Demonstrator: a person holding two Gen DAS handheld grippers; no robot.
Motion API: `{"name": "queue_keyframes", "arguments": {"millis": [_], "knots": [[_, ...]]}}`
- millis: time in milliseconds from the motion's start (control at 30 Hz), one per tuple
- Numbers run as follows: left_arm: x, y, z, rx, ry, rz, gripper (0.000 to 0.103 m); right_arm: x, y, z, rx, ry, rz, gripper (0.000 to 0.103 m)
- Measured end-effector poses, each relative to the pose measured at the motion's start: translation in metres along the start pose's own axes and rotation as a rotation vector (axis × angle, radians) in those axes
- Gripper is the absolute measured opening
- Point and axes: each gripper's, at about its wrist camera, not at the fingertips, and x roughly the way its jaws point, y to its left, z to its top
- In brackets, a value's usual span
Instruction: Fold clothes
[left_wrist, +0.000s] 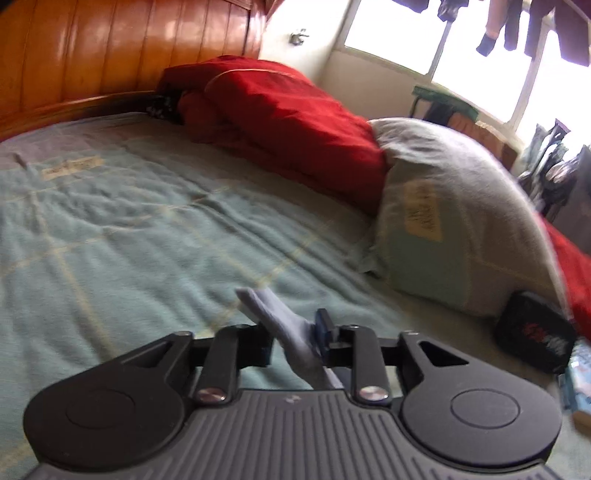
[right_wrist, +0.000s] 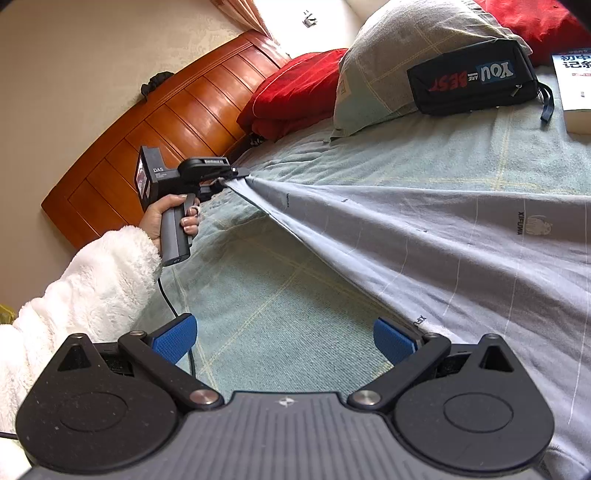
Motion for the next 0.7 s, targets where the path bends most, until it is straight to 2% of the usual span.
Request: {"name": "queue_keyframes", "arguments": {"millis": [67, 133, 200, 333, 500, 700], "knots": [[-0.001, 0.007, 0.002, -0.020, -0.009, 0.077, 0.040, 0.000, -0.001, 0.000, -0.002, 0.002, 0.001, 0.103], [-0.002, 0.018, 0.004, -0.054, -0.001, 0.112, 0.044, 0.001, -0.002, 0.000, -0.003, 0.003, 0.001, 0.103], [-0.005, 0.023, 0.004, -0.053, 0.006, 0.132, 0.045, 0.001, -0.002, 0.000, -0.002, 0.005, 0.005, 0.103], [-0.012, 0.008, -0.006, 0.038, 0.037, 0.124, 0.047, 0.004, -0.004, 0.001, 0.004, 0.013, 0.001, 0.103], [-0.026, -0.049, -0.030, 0.237, 0.098, 0.035, 0.054, 0.001, -0.003, 0.002, 0.008, 0.002, 0.017, 0.103], [-0.060, -0.132, -0.086, 0.496, 0.183, -0.152, 0.065, -0.005, -0.004, 0.004, 0.022, -0.015, 0.027, 0.103]]}}
